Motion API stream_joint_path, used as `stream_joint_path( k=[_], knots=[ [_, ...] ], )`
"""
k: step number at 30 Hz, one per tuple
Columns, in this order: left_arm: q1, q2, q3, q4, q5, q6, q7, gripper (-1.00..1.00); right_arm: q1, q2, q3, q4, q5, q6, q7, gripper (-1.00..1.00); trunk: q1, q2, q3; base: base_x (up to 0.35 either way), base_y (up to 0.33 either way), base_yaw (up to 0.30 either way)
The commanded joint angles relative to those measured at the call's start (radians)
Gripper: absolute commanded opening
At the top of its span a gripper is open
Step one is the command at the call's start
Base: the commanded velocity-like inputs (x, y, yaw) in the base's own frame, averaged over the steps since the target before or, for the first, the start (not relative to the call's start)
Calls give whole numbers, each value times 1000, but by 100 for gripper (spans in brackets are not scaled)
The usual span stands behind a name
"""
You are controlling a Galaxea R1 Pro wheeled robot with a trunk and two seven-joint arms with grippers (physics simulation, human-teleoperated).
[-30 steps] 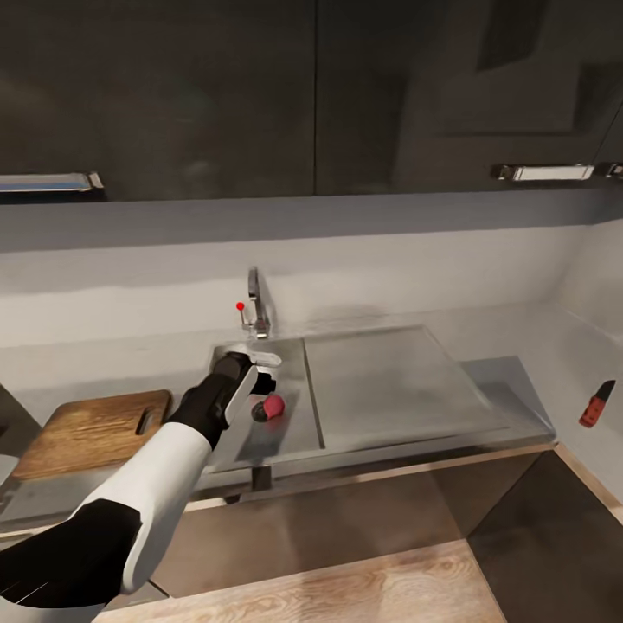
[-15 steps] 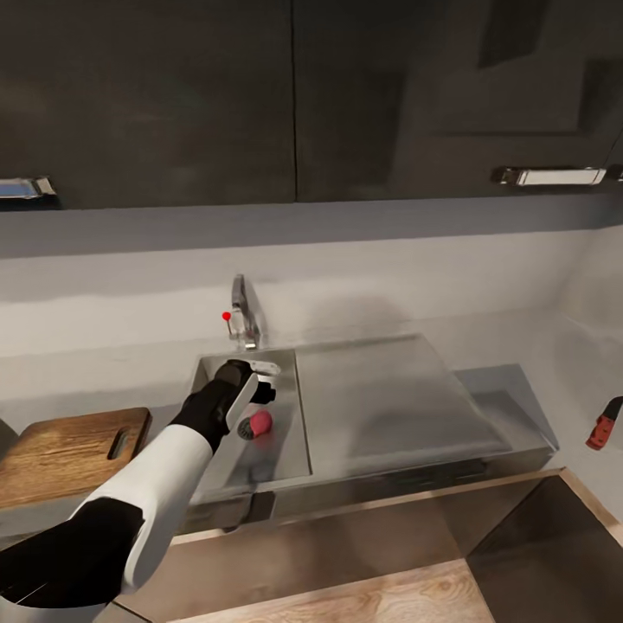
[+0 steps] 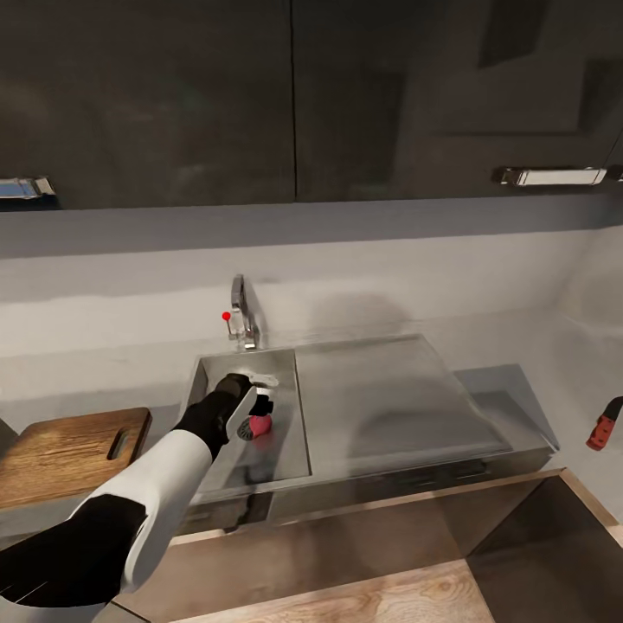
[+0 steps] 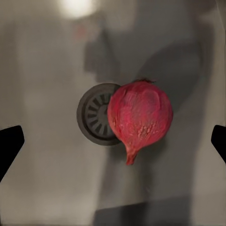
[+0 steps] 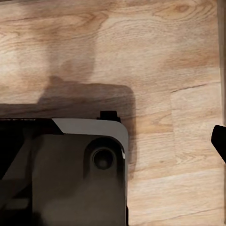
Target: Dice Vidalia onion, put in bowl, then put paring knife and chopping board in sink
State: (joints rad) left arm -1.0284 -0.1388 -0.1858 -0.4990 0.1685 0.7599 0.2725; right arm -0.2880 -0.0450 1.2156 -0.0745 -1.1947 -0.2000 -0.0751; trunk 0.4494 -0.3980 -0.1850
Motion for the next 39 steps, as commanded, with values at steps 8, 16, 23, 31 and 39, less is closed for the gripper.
stream_joint_path(
  k=[8, 16, 23, 31, 39],
  knots=[
    [-1, 1, -6, 48, 11, -41, 8, 100, 0, -3, 9, 15, -7, -1, -4, 100, 1, -2, -7, 0, 0, 0],
    [-1, 1, -6, 58, 11, -51, 8, 100, 0, -1, 9, 41, -8, -1, -2, 100, 1, -2, -19, 25, -2, 0],
    [-1, 1, -6, 66, 11, -51, 8, 100, 0, -2, 9, 42, -8, -1, -2, 100, 1, -2, -30, 29, -11, 0],
    [-1, 2, -6, 73, 10, -53, 8, 100, 0, -2, 9, 42, -8, -1, -2, 100, 1, -2, -34, 82, -1, 0],
    [-1, 2, -6, 84, 9, -55, 8, 100, 0, -2, 9, 44, -7, -1, -2, 100, 1, -2, -34, 182, 0, 0]
  ],
)
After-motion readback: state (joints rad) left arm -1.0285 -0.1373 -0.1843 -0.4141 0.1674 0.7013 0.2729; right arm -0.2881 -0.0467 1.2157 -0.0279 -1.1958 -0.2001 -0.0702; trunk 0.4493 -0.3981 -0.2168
